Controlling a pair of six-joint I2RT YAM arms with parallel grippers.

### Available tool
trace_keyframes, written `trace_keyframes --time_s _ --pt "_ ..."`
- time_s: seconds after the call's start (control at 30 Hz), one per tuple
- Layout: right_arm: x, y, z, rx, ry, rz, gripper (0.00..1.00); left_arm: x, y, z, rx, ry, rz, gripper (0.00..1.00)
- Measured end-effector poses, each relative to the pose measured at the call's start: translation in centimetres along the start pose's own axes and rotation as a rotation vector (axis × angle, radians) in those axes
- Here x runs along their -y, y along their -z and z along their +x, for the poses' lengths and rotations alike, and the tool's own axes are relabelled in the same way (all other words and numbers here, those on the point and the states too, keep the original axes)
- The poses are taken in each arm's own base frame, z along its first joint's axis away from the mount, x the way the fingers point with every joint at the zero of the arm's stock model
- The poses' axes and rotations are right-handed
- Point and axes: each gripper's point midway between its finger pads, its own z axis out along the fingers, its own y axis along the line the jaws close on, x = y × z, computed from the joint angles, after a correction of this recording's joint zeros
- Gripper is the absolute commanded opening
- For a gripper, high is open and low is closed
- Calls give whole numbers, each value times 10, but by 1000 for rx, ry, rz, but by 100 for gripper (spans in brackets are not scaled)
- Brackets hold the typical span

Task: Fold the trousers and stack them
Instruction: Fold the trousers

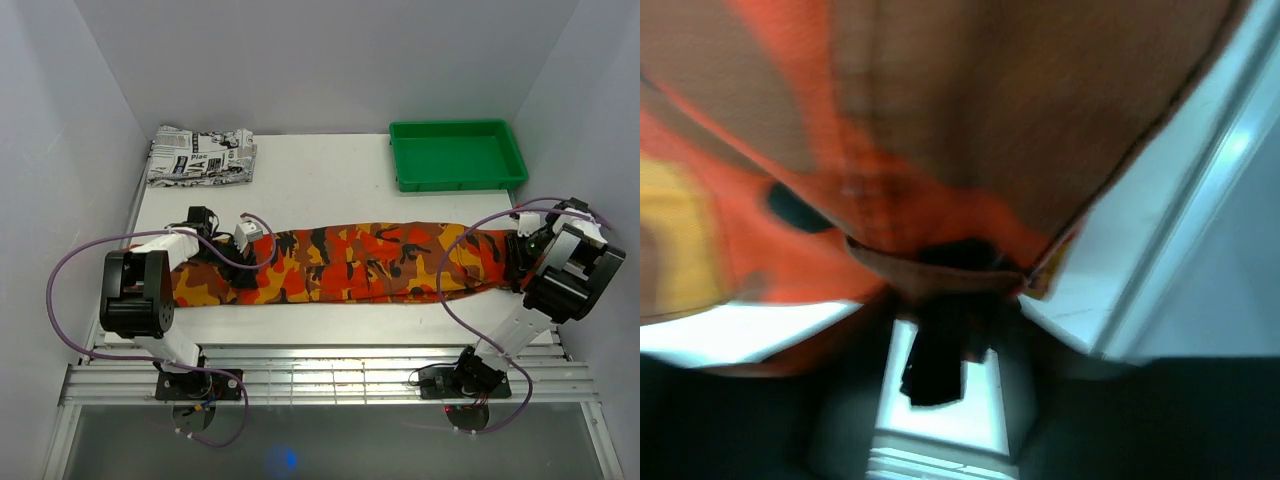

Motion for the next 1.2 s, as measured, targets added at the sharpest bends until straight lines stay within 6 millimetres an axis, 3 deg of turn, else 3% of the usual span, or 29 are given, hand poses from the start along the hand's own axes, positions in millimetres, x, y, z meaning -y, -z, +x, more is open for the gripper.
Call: trace_keyframes --time_s 0.03,0.07,0.1,0.23,0.3,0.37,0.47,0.53,0.63,0.67,0.73,0.83,0.93,0.97,1.07,1.2 --pt "7 -4 0 -8 8 22 65 1 0 0 2 2 3 75" --pt "12 -6 -1 -8 12 41 90 2 1 0 1 2 4 79" --pt "15 -8 -1 -12 5 52 97 3 2 -1 2 1 5 82" --pt "22 -1 -8 12 38 91 90 3 15 -7 -17 29 -27 90" --pt "19 14 -19 49 60 106 90 -1 28 -22 -14 58 -57 90" --pt "11 38 -42 121 107 139 91 -12 48 -49 19 65 -111 91" --pt "-30 77 -86 256 250 179 94 -30 90 -83 98 97 -214 96" --pt "-73 91 -108 324 368 159 96 -42 123 -83 145 161 -297 96" --pt "-143 85 -124 357 533 54 100 -60 166 -56 167 299 -413 96" --pt "-159 76 -123 341 562 14 92 -65 177 -41 157 350 -448 94" --pt "-175 50 -113 273 579 -57 89 -75 194 -10 127 435 -515 89" --pt "-177 -1 -83 121 543 -121 82 -83 212 33 74 542 -599 81" --pt "-165 -43 -45 -32 506 -131 73 -96 230 65 36 619 -679 70" --pt "-162 -49 -40 -58 501 -124 70 -102 234 75 22 642 -702 66" --pt "-154 -53 -48 -32 519 -73 65 -122 242 102 -25 700 -751 60" --pt "-150 -54 -48 -35 531 -37 63 -152 237 133 -88 745 -773 48"
